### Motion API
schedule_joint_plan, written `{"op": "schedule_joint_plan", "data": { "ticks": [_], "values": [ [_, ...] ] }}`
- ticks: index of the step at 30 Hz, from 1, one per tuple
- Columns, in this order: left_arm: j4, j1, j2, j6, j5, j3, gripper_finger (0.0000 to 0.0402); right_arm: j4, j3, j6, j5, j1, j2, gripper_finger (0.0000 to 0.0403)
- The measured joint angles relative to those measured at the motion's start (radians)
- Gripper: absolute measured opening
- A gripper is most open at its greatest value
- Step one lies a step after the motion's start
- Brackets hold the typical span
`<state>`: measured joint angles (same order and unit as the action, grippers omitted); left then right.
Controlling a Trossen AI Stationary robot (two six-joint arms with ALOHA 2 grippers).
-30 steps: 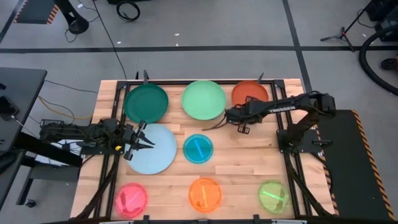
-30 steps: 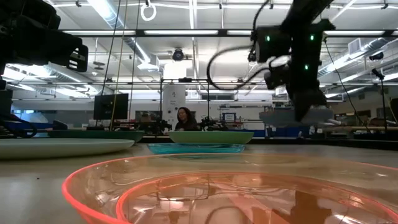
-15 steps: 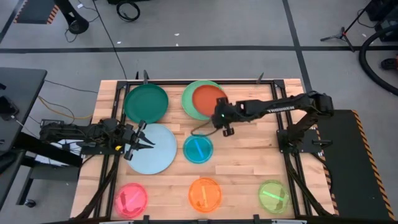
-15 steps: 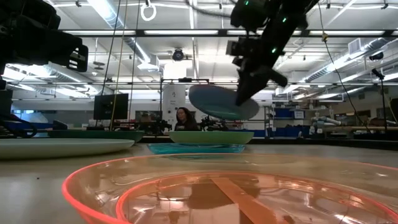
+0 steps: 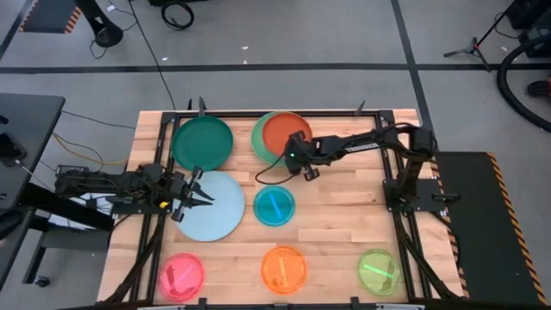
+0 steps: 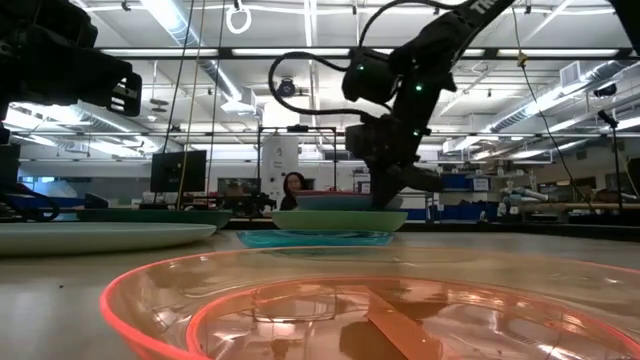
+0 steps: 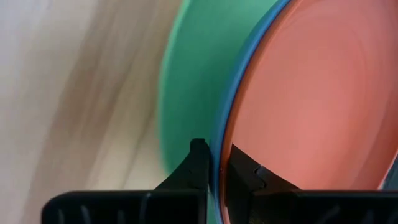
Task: Stack plastic plates
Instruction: Stack the stacked plates on top of the green plate, then stack the stacked plates on top of the dark green plate
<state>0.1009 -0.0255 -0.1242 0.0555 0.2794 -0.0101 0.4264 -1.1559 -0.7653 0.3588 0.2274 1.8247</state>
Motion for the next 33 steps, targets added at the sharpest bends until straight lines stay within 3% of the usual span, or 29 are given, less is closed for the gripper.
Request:
{"op": "schedule_joint_plan", "data": {
  "ticks": [7, 16, 33],
  "values": [
    [0.0, 0.0, 0.0, 0.0, 0.0, 0.0, 0.0059, 0.033, -0.135, -0.032, -0.101, 0.044, 0.094, 0.0031],
    [0.0, 0.0, 0.0, 0.0, 0.001, 0.0, 0.0059, 0.078, -0.16, 0.011, -0.047, 0.065, 0.154, 0.0071],
    [-0.001, 0.0, 0.0, 0.0, 0.001, 0.0, 0.0059, 0.066, -0.16, 0.244, -0.03, 0.02, -0.063, 0.0209]
  ]
}}
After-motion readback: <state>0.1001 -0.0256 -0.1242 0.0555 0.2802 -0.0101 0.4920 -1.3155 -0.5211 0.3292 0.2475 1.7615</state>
